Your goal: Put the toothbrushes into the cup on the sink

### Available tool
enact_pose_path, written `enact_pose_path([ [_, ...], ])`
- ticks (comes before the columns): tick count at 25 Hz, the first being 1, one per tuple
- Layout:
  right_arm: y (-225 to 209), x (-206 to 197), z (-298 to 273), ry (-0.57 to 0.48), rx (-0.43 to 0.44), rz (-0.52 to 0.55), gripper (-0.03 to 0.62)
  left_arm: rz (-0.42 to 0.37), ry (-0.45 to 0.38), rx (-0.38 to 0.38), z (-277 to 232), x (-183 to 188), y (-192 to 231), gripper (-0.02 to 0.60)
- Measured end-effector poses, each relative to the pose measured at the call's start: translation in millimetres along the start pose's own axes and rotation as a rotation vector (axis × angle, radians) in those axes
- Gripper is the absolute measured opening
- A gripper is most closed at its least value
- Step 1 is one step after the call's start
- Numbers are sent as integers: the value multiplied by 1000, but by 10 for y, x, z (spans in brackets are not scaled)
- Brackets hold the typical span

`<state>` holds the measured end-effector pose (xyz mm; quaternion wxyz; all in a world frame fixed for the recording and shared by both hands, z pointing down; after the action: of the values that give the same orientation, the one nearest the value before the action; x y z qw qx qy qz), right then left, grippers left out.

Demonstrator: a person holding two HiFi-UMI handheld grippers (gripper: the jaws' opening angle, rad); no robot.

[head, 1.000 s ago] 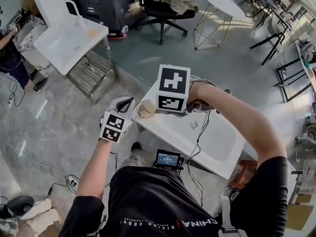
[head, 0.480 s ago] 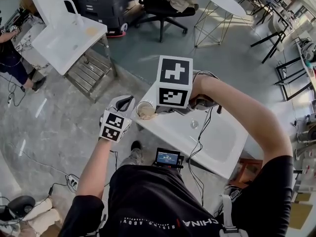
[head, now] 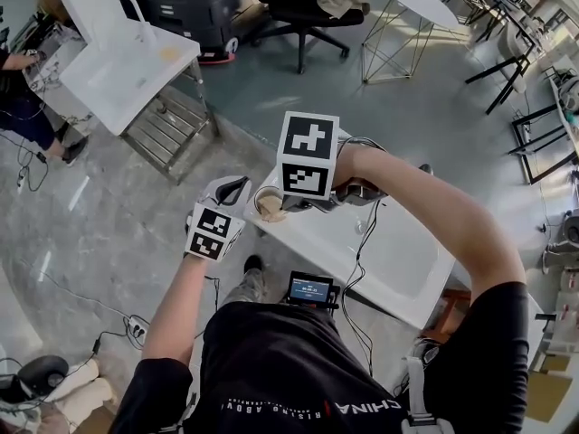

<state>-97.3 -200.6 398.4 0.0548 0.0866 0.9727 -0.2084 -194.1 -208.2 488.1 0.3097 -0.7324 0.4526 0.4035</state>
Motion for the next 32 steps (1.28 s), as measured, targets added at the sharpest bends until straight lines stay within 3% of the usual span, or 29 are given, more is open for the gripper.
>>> enact_pose_path([
  [20,-376,188,-326,4,31,39,31,20,57,-33,-180,-184,82,4],
  [32,-239,108,-129,-28,-50,100,91,3,42,-1,-9,-176,50,5],
])
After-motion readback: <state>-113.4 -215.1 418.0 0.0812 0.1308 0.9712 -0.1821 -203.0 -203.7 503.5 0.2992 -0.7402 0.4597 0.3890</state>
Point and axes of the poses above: the fingertips, and each gripper's own axes: z backward along the fingers, y to its left, x out of its top, the point moved 4 cm from there along z, backward along the fingers, and after that the axes turned 3 degrees about y, right-handed, at the moved point
